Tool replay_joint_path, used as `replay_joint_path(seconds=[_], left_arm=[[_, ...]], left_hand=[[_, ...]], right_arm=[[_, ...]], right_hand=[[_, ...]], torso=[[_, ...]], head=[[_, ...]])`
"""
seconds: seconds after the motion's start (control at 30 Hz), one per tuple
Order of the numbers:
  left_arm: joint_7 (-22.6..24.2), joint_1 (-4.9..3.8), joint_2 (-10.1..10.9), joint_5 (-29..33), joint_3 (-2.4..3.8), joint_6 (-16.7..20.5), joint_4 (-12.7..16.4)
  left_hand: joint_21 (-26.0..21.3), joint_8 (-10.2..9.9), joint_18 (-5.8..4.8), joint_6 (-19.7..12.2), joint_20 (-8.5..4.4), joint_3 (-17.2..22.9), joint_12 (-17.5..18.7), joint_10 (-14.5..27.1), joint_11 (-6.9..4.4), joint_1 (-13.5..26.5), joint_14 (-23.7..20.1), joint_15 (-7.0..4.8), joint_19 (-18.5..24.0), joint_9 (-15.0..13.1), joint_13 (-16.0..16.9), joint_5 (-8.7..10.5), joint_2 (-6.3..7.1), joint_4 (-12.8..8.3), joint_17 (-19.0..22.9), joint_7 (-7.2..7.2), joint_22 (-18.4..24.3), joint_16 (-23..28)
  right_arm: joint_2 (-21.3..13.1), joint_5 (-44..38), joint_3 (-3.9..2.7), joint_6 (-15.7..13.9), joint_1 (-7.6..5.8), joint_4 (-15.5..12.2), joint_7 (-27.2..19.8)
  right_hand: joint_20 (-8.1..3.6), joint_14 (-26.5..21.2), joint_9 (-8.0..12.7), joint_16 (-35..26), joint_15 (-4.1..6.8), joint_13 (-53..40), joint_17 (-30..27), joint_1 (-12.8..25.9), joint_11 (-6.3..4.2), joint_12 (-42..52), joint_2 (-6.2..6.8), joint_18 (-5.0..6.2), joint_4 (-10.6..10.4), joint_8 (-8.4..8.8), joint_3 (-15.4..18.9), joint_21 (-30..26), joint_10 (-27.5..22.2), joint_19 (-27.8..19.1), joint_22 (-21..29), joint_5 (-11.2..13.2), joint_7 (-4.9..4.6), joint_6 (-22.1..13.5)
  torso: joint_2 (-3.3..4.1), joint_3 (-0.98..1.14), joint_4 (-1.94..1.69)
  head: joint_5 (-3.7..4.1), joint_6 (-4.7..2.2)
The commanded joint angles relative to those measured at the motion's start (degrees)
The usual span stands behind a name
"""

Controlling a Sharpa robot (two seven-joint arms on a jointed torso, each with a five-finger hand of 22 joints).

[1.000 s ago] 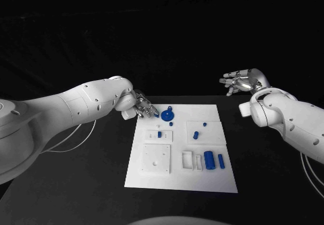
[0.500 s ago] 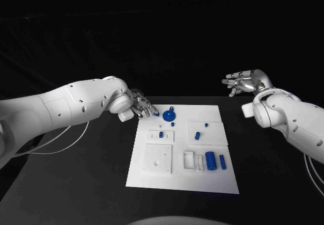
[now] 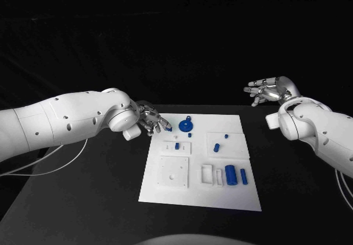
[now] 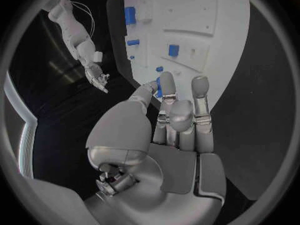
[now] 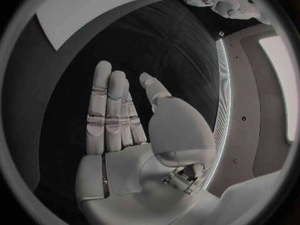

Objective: Assemble the parts on the task board

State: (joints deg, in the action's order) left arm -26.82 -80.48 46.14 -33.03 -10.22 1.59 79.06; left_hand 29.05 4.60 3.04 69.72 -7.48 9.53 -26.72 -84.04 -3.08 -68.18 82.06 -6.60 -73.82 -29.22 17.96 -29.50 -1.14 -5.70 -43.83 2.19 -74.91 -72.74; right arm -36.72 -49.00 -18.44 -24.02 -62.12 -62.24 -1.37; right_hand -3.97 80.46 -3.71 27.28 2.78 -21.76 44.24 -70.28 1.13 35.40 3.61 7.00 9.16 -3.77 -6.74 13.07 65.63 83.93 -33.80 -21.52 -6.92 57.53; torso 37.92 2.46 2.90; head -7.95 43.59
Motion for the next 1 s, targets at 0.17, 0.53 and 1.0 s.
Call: replay_joint_path(seconds=[0.17,0.53,1.0], left_arm=[[-1.97,-0.18,2.07,-0.76,-1.73,3.91,3.74],[-3.23,0.37,1.52,-4.63,-3.15,5.87,5.06],[-3.35,1.62,0.11,-6.50,-3.61,5.99,4.40]], left_hand=[[0.40,0.06,-0.69,3.75,-0.31,3.48,-1.32,-2.74,-0.76,0.61,0.11,-0.51,-0.15,-12.82,0.21,-3.15,0.12,-3.74,-0.43,-2.85,-1.01,-0.34],[0.74,0.09,-0.49,3.89,-0.19,4.09,-1.93,-2.74,-0.82,1.33,0.12,-0.48,-0.17,-13.60,0.10,-3.84,0.20,-4.43,-0.57,-2.92,-1.02,-0.62],[0.82,0.09,-0.44,3.94,-0.16,4.05,-2.08,-2.73,-0.82,1.65,0.10,-0.48,-0.14,-13.81,0.10,-3.75,0.11,-4.35,-0.54,-2.97,-1.01,-0.66]], right_arm=[[-0.24,-0.42,-0.02,0.92,0.14,-0.29,0.08],[-0.38,-0.44,-0.02,1.04,0.48,-1.49,0.30],[-0.54,-0.43,-0.02,1.20,0.61,-1.66,0.27]], right_hand=[[0.32,-0.28,0.05,-0.19,-0.23,-0.01,-0.10,-0.04,-0.08,-0.01,-0.22,-0.67,-0.41,0.19,0.11,-0.11,-0.42,1.86,0.08,-0.36,-0.09,-0.43],[0.32,-0.28,0.05,-0.19,-0.23,-0.01,-0.10,-0.04,-0.08,-0.01,-0.22,-0.67,-0.41,0.19,0.11,-0.11,-0.42,1.86,0.08,-0.36,-0.09,-0.43],[0.32,-0.29,0.06,-0.19,-0.24,-0.01,-0.11,-0.10,-0.09,0.01,-0.19,-0.67,-0.60,0.20,0.22,-0.12,-0.39,1.88,0.10,-0.48,-0.08,-0.44]], torso=[[0.05,0.04,-0.06],[0.13,0.07,0.14],[0.12,0.06,0.08]], head=[[-0.59,0.18],[-0.94,0.25],[-0.57,0.58]])
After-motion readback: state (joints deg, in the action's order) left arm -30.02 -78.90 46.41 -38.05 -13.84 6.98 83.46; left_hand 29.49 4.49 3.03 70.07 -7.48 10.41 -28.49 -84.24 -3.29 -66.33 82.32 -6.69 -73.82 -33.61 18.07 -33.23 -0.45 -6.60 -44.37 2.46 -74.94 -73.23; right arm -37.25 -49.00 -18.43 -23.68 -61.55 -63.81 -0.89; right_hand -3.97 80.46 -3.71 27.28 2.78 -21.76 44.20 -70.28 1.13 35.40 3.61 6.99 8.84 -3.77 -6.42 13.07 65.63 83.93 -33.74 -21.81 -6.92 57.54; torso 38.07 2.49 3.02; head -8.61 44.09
